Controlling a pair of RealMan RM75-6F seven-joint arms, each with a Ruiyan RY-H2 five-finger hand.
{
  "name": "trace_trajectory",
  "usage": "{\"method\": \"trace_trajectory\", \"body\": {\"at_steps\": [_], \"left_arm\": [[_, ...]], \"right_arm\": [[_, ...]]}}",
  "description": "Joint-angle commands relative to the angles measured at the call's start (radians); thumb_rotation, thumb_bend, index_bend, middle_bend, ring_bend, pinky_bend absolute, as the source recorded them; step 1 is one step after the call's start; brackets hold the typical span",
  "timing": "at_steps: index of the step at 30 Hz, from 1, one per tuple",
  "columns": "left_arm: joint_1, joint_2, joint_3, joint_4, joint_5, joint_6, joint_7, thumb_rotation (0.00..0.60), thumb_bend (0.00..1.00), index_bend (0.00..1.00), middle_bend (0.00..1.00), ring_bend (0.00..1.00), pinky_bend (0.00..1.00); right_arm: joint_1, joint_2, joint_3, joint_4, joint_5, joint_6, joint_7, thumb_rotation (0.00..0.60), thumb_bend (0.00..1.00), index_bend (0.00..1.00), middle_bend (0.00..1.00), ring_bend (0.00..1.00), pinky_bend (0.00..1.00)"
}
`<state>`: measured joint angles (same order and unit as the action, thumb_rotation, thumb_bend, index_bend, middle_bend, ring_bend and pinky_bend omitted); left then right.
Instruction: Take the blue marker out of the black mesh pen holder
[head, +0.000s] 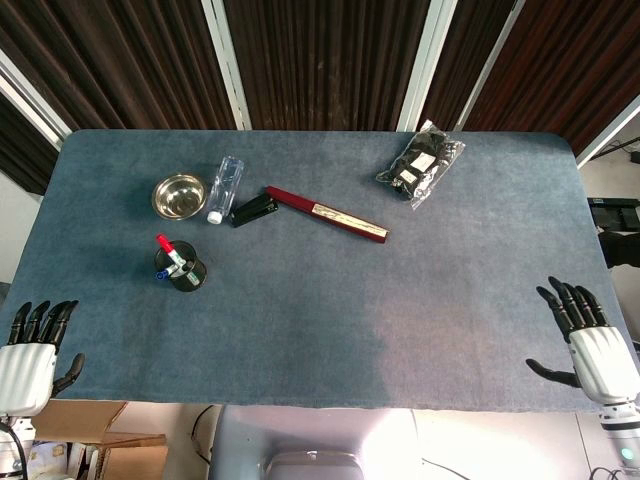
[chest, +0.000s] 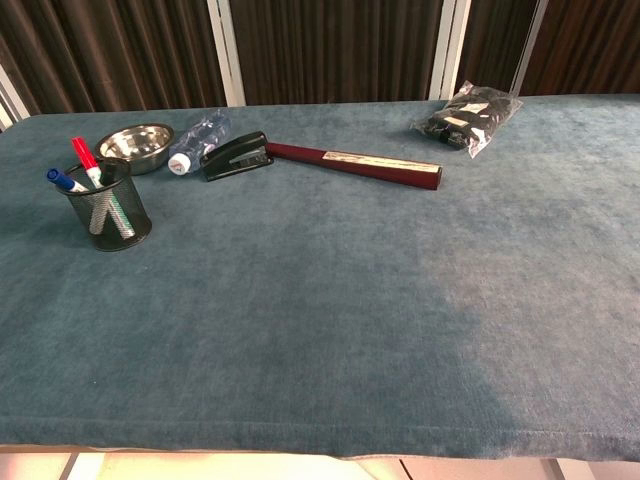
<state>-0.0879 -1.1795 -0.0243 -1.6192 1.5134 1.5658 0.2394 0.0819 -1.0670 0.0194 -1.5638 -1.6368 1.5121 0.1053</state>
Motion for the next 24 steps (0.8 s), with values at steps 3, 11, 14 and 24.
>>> {"method": "trace_trajectory", "body": {"at_steps": [3,11,14,24], "left_arm": [[0.001,0.008,0.003,-0.01,-0.005,-0.015,0.01,0.6,0.32,0.13,0.14,0.1,0.04],[-0.065,-0.017,-0.056,-0.012,0.019,-0.043,0.012,0.6,0.32,0.2,0.22,0.17,0.09],[-0.128,-0.05,-0.097,0.011,0.007,-0.101,0.016,0.6,0.33,0.24,0.25,0.19,0.14],[-0.306,-0.232,-0.199,0.166,-0.103,-0.262,0.154,0.6,0.34,0.27,0.27,0.25,0.26]], "right_arm": [[0.011,-0.01,0.0,0.005,-0.01,-0.005,-0.002,0.6,0.03,0.0,0.0,0.0,0.0],[0.004,0.014,0.02,-0.003,-0.003,0.037,0.012,0.6,0.03,0.0,0.0,0.0,0.0],[0.004,0.032,0.025,-0.017,0.001,0.041,0.01,0.6,0.03,0.0,0.0,0.0,0.0],[0.016,0.053,0.027,-0.044,0.015,0.014,-0.007,0.6,0.03,0.0,0.0,0.0,0.0]]}}
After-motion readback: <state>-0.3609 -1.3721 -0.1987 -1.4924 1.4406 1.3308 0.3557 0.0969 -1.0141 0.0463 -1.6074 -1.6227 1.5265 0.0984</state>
